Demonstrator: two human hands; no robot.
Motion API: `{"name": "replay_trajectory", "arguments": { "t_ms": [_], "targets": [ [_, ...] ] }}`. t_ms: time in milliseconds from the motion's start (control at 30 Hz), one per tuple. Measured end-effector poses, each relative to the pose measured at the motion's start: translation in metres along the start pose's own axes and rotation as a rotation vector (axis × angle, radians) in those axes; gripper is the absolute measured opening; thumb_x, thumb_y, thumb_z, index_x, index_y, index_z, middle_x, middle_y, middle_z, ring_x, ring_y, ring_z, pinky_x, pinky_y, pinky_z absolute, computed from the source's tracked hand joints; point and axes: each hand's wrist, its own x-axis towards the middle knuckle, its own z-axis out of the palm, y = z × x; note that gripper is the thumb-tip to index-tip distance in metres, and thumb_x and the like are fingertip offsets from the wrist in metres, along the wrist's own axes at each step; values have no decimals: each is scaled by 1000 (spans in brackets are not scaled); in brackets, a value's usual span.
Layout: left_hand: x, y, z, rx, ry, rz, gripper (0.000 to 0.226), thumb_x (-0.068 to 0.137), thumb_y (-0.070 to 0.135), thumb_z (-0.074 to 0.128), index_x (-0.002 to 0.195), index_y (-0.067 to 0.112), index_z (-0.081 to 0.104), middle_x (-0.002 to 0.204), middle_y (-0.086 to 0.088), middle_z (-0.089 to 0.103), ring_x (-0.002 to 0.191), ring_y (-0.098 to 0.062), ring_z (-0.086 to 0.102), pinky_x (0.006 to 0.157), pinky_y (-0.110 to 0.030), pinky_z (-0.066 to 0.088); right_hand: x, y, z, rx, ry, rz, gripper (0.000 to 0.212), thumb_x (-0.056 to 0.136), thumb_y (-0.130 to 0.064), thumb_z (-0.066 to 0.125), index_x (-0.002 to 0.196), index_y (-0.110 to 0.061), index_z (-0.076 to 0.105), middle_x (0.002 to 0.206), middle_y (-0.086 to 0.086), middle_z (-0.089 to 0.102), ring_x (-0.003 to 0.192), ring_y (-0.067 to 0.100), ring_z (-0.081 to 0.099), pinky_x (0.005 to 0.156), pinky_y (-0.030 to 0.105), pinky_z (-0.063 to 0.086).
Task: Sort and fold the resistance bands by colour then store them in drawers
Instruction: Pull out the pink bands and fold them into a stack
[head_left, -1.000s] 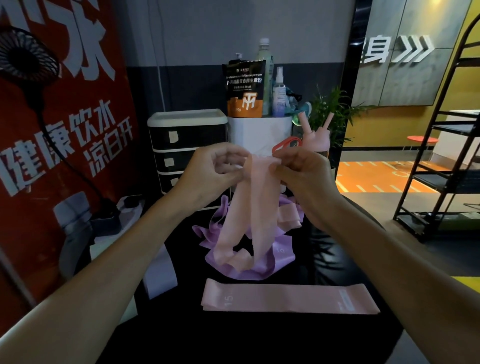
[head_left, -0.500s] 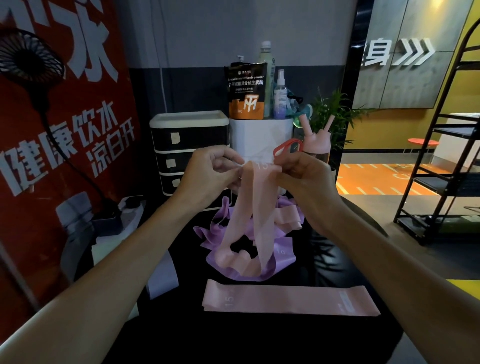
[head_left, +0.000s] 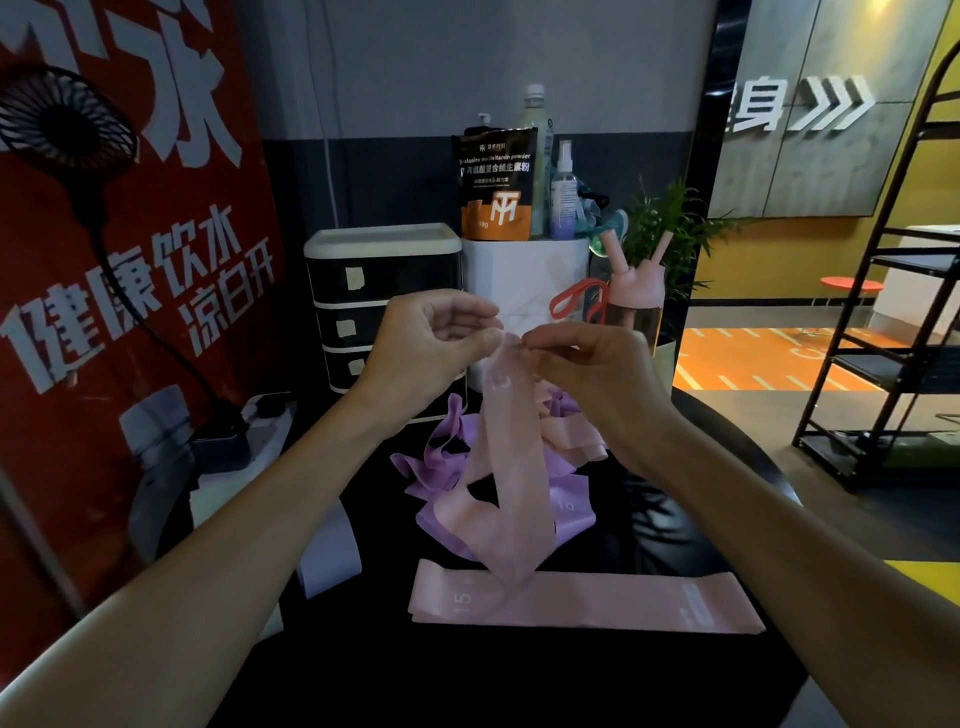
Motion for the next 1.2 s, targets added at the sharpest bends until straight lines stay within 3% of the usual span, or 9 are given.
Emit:
{"name": "replay_trajectory", "arguments": {
  "t_ms": [167,333,467,600,733,800,900,1000,1200],
  "targets": [
    [0,3,2,-58,52,30,17,83,-5,73,95,7,72,90,-8,76,89,-19,73,85,-29,59,1,0,2,28,37,28,17,85,-5,73,95,-19,74,88,-12,73,78,1,69,64,16,56],
    [0,13,6,-174,55,9,19,83,-9,70,87,9,72,88,-7,75,88,-20,73,79,-27,59,3,1,4,57,-70,82,46,89,-13,70,132,-16,53,114,-3,63,97,8,66,70,19,57],
    [0,17,7,-204,63,-18,17,86,-10,65,95,3,71,91,-11,76,89,-20,73,80,-28,59,6,1,6,4,-18,45,18,90,-13,68,105,-3,68,98,14,71,91,27,69,74,35,59],
    [2,21,5,-153,15,-74,22,92,3,63,113,8,69,97,-9,75,91,-19,74,81,-32,61,9,-2,4,-24,51,30,29,89,-20,69,96,8,64,95,28,66,85,38,66,79,51,56],
    [2,27,8,19,-4,-27,20,86,8,74,107,11,71,86,2,73,68,0,68,63,-14,52,7,-10,2,-10,19,22,20,91,-17,68,103,-1,66,94,15,72,87,25,71,78,42,61],
    [5,30,9,-30,65,-43,13,87,7,74,100,8,71,77,-1,71,56,0,61,58,-17,49,4,-13,2,92,-37,67,21,91,-14,68,109,-5,61,93,9,75,85,20,73,71,35,61],
    [13,35,8,-156,160,-104,10,86,6,74,92,13,70,78,-6,73,63,-15,62,66,-31,55,-1,-12,4,287,-155,148,33,91,-8,67,120,-7,53,99,11,75,89,22,73,70,32,60],
    [18,37,7,-255,202,-125,11,87,4,73,97,9,69,85,-8,74,75,-25,69,76,-40,60,-4,-7,5,246,-232,170,37,91,-10,66,126,-9,53,108,8,73,97,19,71,79,34,59],
    [19,35,0,-368,276,-155,14,90,0,67,103,-2,69,94,-12,75,87,-22,75,76,-34,61,-16,4,1,183,-299,227,23,93,-14,63,111,0,65,103,13,73,87,16,69,78,31,55]
  ]
}}
